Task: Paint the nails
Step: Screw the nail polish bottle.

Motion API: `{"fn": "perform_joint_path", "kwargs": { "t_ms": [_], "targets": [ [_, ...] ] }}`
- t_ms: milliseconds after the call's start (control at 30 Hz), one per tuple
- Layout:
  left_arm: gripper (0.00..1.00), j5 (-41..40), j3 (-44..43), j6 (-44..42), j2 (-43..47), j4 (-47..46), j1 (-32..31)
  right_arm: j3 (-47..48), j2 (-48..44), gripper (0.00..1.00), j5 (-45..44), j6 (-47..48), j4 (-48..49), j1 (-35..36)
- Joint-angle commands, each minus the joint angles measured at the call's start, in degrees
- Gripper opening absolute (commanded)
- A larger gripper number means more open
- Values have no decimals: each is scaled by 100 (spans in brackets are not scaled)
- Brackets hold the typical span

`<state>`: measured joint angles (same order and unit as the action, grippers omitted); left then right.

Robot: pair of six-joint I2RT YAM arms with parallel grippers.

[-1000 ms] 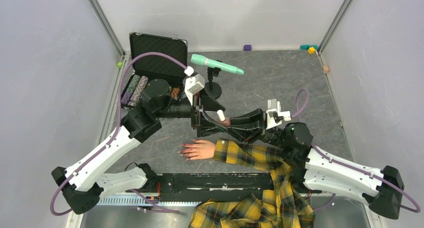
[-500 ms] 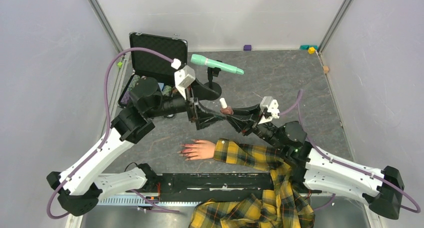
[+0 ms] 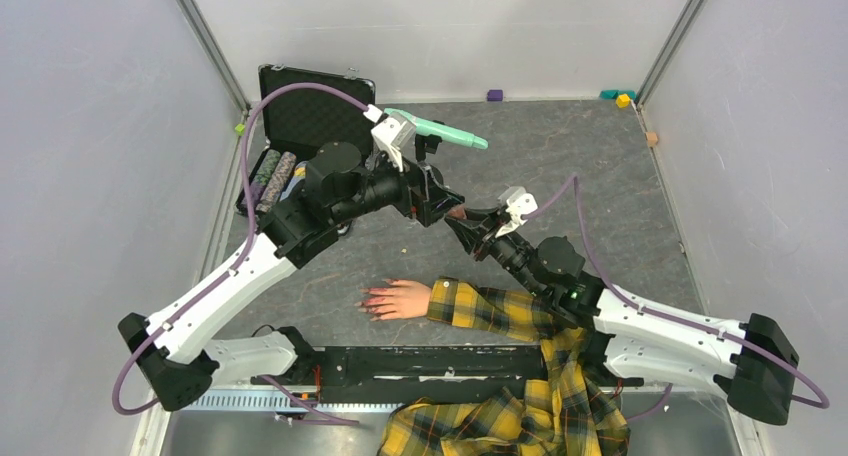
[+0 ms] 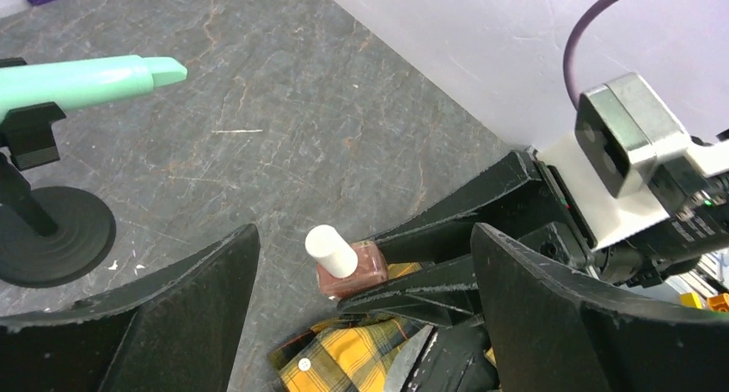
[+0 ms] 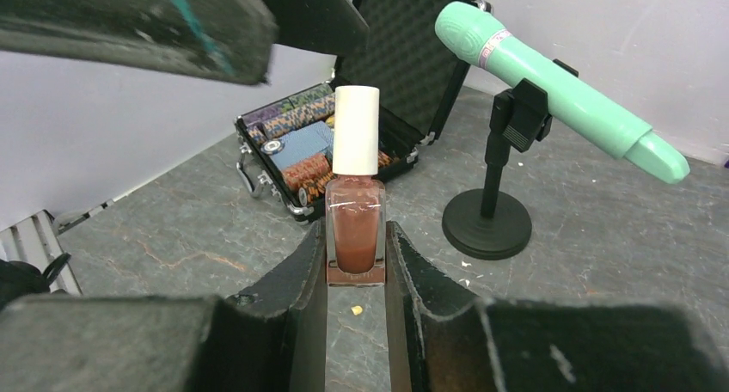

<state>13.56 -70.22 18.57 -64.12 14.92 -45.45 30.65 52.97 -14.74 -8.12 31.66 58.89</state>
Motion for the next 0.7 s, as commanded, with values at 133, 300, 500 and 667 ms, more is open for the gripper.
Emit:
{"fn": "perform_joint_path", "kwargs": {
  "t_ms": [133,300,500,667],
  "targets": [
    [87,-144,106,384,-385,-112,34,371,131,0,-199,257,161,105],
    [83,-250,239,326,-435,-147,72,399,201,0,-198,315,165,127],
    [70,-32,310,545,-471,-262,146,424,240,0,-204,327,149,144],
    [57,192,351,728,-497,-379,194,450,240,0,-230,346,94,151]
  ]
}}
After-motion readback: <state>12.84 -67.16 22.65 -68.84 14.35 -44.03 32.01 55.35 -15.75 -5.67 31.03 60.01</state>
